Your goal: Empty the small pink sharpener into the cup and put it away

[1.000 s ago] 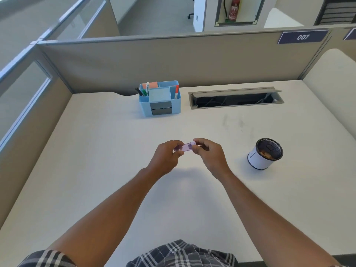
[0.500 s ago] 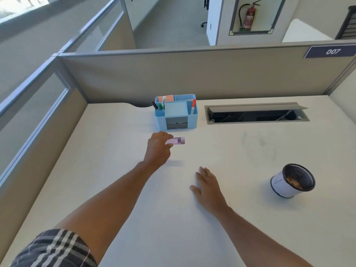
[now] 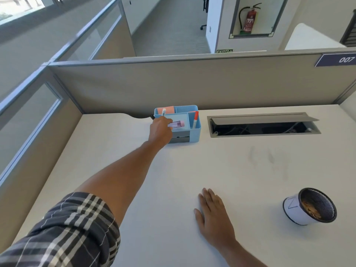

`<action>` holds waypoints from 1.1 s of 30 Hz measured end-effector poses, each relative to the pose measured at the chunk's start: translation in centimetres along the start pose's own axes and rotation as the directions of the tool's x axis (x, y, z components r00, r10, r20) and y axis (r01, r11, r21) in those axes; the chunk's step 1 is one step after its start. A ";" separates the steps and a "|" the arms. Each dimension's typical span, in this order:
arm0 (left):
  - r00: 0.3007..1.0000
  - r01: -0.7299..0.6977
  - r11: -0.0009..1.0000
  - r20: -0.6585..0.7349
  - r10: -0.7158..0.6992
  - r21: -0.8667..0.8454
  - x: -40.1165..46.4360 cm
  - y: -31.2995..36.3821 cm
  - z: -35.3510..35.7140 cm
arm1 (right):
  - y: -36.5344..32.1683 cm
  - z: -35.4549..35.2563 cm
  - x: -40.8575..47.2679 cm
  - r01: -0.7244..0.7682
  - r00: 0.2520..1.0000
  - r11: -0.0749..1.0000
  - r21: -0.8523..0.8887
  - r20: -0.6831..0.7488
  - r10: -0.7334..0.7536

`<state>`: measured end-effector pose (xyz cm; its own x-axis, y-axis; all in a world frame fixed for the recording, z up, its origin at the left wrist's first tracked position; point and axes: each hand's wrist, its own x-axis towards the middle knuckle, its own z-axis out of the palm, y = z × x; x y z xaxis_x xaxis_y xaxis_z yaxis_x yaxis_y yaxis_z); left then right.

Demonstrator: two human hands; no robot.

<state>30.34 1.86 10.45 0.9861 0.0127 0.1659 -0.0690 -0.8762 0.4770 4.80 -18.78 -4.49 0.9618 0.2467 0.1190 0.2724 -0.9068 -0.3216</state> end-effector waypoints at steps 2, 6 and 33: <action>1.000 0.010 1.000 0.023 -0.010 -0.013 0.7 -0.1 0.5 | 0.2 0.2 0.1 -0.001 1.000 1.000 0.001 -0.006 0.001; 0.998 0.018 0.999 0.067 -0.016 -0.036 1.8 -0.1 1.5 | 0.2 0.3 0.1 -0.011 1.000 1.000 0.007 -0.006 0.011; 0.997 -0.073 0.995 -0.028 0.072 -0.065 -4.5 0.4 1.6 | -0.4 -0.9 0.3 -0.059 0.998 0.998 0.005 0.036 0.059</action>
<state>26.15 0.71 8.53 0.9739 -0.0367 0.2239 -0.1508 -0.8417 0.5184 4.93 -18.65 -3.48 0.9765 0.2051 0.0657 0.2152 -0.9181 -0.3329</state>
